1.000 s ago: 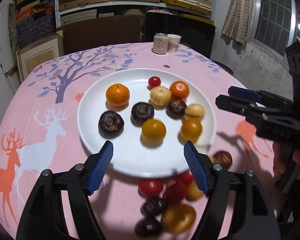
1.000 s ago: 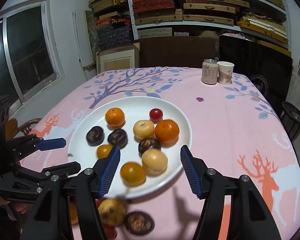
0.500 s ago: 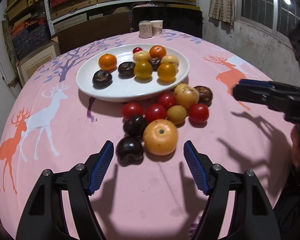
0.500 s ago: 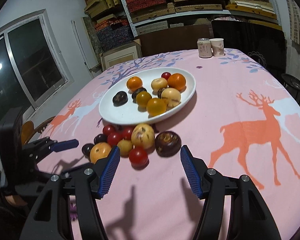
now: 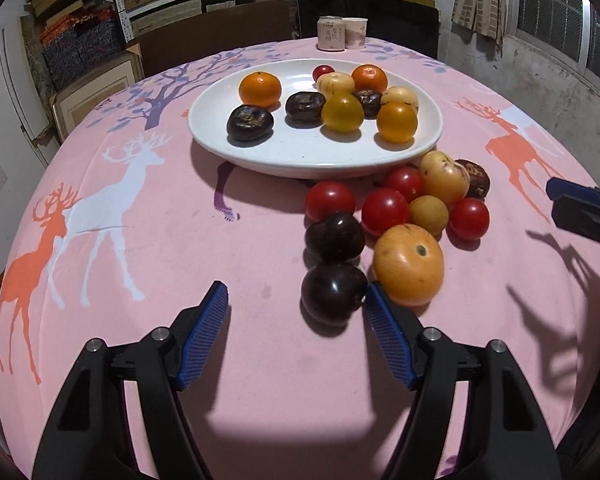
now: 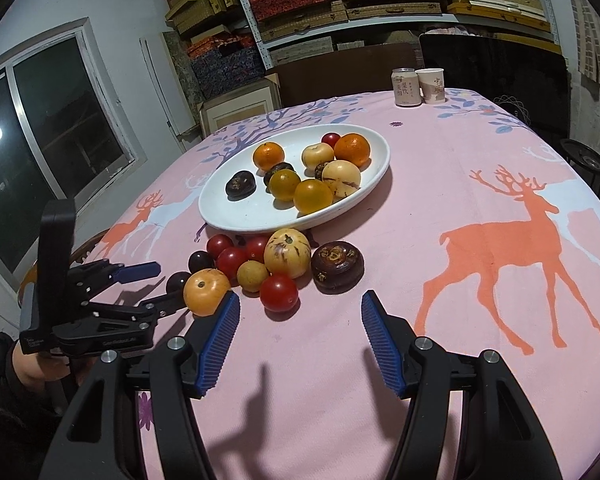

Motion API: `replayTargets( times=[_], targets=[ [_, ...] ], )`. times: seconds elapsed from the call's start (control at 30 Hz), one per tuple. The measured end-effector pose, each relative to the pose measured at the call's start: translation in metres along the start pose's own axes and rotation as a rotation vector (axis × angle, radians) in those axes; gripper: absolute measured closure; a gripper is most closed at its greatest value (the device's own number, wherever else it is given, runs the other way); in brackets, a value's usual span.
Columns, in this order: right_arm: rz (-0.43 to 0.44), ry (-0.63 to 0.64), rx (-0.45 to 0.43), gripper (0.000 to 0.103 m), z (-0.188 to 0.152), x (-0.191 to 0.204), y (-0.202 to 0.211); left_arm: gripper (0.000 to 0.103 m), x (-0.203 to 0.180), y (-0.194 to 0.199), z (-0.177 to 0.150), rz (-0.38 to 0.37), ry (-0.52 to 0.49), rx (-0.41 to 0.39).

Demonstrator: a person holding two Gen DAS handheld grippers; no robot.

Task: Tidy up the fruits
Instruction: 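Grasp a dark purple fruit with the left tool while the right tool grasps a red cherry tomato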

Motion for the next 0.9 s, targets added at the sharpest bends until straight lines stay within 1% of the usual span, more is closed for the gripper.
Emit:
replayTargets(
  times=[0.03, 0.07, 0.1, 0.13, 0.17, 0.2, 0.23, 0.27, 0.33, 0.37, 0.43, 0.5, 0.57, 0.6, 0.7, 0.8, 0.87, 0.9],
  targets=[
    [-0.001, 0.001, 0.002, 0.039, 0.000, 0.000, 0.000, 0.036, -0.001, -0.003, 0.002, -0.005, 0.002, 0.009],
    [-0.001, 0.002, 0.003, 0.039, -0.001, 0.000, 0.000, 0.041, -0.002, -0.005, 0.002, -0.022, 0.005, 0.015],
    [-0.003, 0.003, 0.005, 0.039, -0.001, 0.000, -0.001, 0.051, -0.005, -0.005, 0.003, -0.044, -0.003, 0.016],
    [-0.007, 0.005, 0.009, 0.039, -0.001, 0.000, -0.002, 0.061, -0.008, -0.004, 0.003, -0.048, -0.016, 0.008],
    [-0.011, 0.008, 0.012, 0.039, -0.001, 0.000, -0.002, 0.067, -0.012, -0.002, 0.002, -0.047, -0.036, 0.002],
    [-0.014, 0.011, 0.013, 0.039, -0.001, 0.000, -0.003, 0.075, -0.017, 0.000, 0.002, -0.047, -0.057, -0.005],
    [-0.017, 0.015, 0.014, 0.039, -0.001, 0.000, -0.004, 0.075, -0.020, 0.001, 0.001, -0.039, -0.067, -0.009],
    [-0.019, 0.018, 0.017, 0.039, -0.002, 0.001, -0.005, 0.075, -0.022, 0.002, 0.001, -0.046, -0.067, -0.013],
    [-0.014, 0.027, 0.029, 0.039, -0.004, 0.002, -0.007, 0.075, -0.019, 0.006, -0.001, -0.084, -0.040, -0.033],
    [-0.013, 0.035, 0.039, 0.039, -0.004, 0.003, -0.009, 0.075, -0.017, 0.009, -0.002, -0.088, -0.026, -0.046],
    [-0.019, 0.065, 0.070, 0.039, -0.008, 0.008, -0.015, 0.075, -0.010, 0.018, -0.004, -0.099, 0.015, -0.090],
    [-0.030, 0.091, 0.095, 0.039, -0.010, 0.014, -0.021, 0.075, 0.001, 0.024, -0.008, -0.093, 0.076, -0.123],
    [-0.051, 0.134, 0.124, 0.044, -0.012, 0.023, -0.030, 0.075, 0.011, 0.026, -0.010, -0.090, 0.130, -0.137],
    [-0.055, 0.155, 0.135, 0.048, -0.013, 0.028, -0.034, 0.075, 0.015, 0.027, -0.010, -0.090, 0.150, -0.143],
    [-0.088, 0.211, 0.143, 0.048, -0.007, 0.039, -0.047, 0.075, 0.016, 0.028, -0.010, -0.087, 0.156, -0.148],
    [-0.101, 0.196, 0.163, 0.049, -0.001, 0.039, -0.060, 0.075, 0.016, 0.027, -0.011, -0.095, 0.149, -0.148],
    [-0.094, 0.183, 0.181, 0.050, 0.001, 0.038, -0.069, 0.075, 0.017, 0.025, -0.011, -0.104, 0.151, -0.141],
    [-0.099, 0.179, 0.187, 0.052, 0.002, 0.038, -0.072, 0.075, 0.017, 0.025, -0.011, -0.106, 0.153, -0.138]
  ],
)
Point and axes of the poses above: each gripper's, at about its wrist camera, not at the fingertips, and y roughly against the way its jaws point, x to its left, z to its top, the point moved 2 cm from there along -y, roughly the way its jaws point, and after that the axes turned 8 degrees about -y, right-handed, at the moved point
